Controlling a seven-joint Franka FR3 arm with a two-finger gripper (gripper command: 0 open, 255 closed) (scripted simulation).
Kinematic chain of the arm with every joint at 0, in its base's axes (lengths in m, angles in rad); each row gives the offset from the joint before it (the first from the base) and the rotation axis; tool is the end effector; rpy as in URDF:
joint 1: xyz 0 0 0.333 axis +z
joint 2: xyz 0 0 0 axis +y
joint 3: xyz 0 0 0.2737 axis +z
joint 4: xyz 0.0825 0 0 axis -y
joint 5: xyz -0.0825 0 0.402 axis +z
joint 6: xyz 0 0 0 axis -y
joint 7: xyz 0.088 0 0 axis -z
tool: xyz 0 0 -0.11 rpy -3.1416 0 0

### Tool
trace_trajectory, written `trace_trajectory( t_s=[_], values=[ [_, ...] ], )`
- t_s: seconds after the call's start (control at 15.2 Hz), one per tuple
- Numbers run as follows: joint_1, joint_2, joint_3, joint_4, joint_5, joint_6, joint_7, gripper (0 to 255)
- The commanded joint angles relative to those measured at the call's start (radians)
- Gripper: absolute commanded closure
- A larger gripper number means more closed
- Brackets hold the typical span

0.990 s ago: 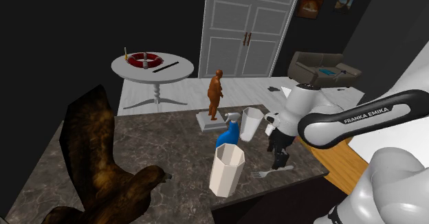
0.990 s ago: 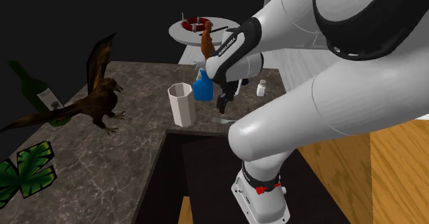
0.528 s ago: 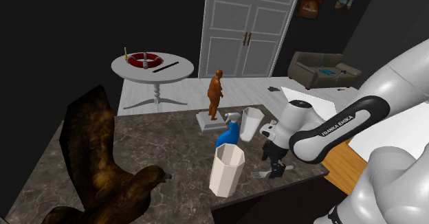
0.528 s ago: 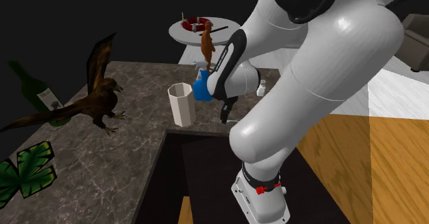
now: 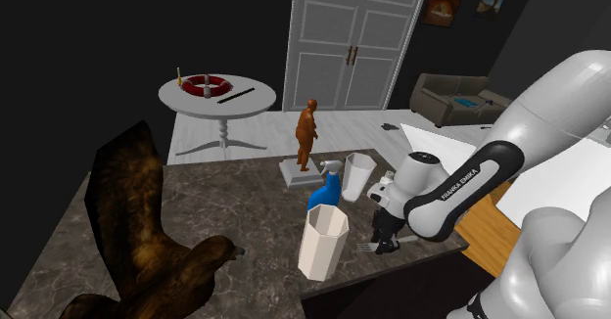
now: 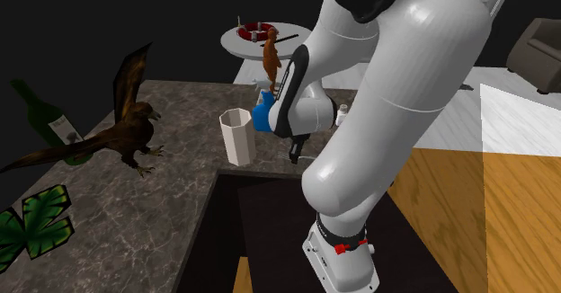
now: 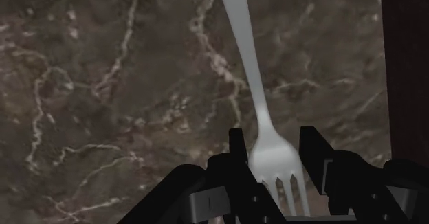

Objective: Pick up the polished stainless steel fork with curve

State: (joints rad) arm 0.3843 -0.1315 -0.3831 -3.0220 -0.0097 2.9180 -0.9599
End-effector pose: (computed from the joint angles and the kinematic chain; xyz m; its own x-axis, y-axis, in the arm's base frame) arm 0.3148 0.0116 0.1360 0.5623 0.8255 0.0489 0.8267 -0.5625 -0.0116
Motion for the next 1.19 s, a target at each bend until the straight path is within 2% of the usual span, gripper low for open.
trace_trajectory(
  t_s=[0.0, 0.26, 0.46, 0.73, 1.12],
  values=[
    [0.004, 0.004, 0.002, -0.003, 0.001, -0.002, -0.001, 255],
    [0.015, 0.018, -0.006, 0.002, 0.019, 0.006, -0.015, 255],
    [0.007, 0.007, 0.0, -0.001, 0.005, -0.001, -0.003, 255],
    [-0.062, -0.098, 0.04, -0.006, -0.089, -0.1, 0.062, 255],
    [-0.109, -0.245, 0.075, -0.002, -0.136, -0.249, 0.098, 255]
  ],
)
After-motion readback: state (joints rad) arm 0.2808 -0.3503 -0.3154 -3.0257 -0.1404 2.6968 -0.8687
